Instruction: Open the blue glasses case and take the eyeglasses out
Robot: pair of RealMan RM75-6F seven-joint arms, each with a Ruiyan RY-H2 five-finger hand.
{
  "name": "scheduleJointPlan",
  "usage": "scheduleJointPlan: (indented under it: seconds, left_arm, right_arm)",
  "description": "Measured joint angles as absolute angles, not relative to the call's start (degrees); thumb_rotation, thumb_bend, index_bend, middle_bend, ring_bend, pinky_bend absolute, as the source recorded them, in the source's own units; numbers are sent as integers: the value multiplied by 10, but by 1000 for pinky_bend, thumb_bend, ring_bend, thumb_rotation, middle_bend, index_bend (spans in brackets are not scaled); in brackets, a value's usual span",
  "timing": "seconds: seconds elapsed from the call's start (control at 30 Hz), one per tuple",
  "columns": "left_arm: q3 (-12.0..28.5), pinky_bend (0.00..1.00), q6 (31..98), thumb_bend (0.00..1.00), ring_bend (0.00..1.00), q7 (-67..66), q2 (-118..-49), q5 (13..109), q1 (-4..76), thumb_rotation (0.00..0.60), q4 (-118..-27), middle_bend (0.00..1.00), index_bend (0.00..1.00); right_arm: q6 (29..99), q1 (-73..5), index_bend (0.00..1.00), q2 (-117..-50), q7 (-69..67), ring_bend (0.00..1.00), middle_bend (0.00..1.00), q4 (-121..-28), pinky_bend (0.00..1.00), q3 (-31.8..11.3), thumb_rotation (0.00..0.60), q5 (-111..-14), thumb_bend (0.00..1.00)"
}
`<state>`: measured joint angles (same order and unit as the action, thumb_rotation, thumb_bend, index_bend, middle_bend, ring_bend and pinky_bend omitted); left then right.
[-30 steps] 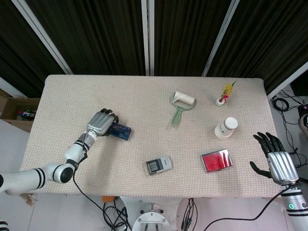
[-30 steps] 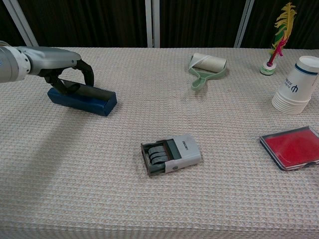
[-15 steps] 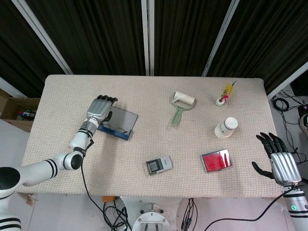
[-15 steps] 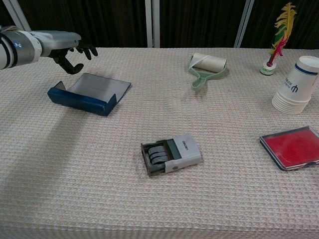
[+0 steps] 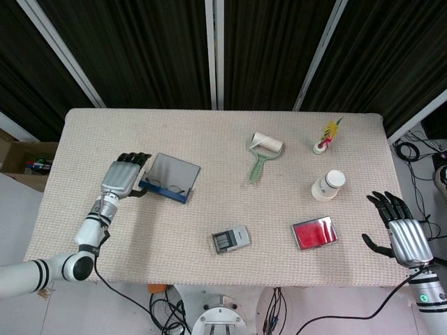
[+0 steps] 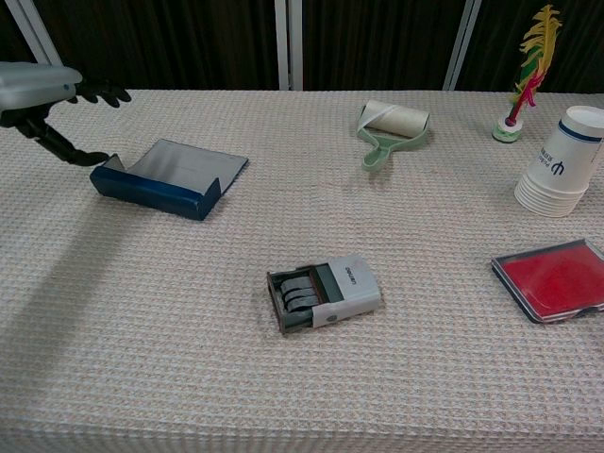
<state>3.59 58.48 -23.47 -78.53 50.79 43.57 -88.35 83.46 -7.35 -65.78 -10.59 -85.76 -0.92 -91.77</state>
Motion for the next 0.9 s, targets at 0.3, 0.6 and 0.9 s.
scheduleJointPlan:
  seconds: [0.3, 0.6, 0.9]
  left_arm:
    - [36, 130, 565, 248, 61, -249, -838, 511, 436, 566, -820, 26, 39]
    - [78, 130, 496, 196, 61, -258, -894, 470, 479, 580, -709, 33, 39]
    - [130, 131, 450, 290, 61, -265, -931, 412, 525, 600, -627, 39, 85]
  right_arm:
    - [844, -68, 130, -655, -99, 0, 110, -865, 107, -6, 600, -921, 201]
    - [849, -62, 129, -653, -96, 0, 110, -869, 107, -5, 600, -917, 201]
    - [850, -58, 130, -652, -96, 0, 110, -871, 107, -6, 600, -913, 202]
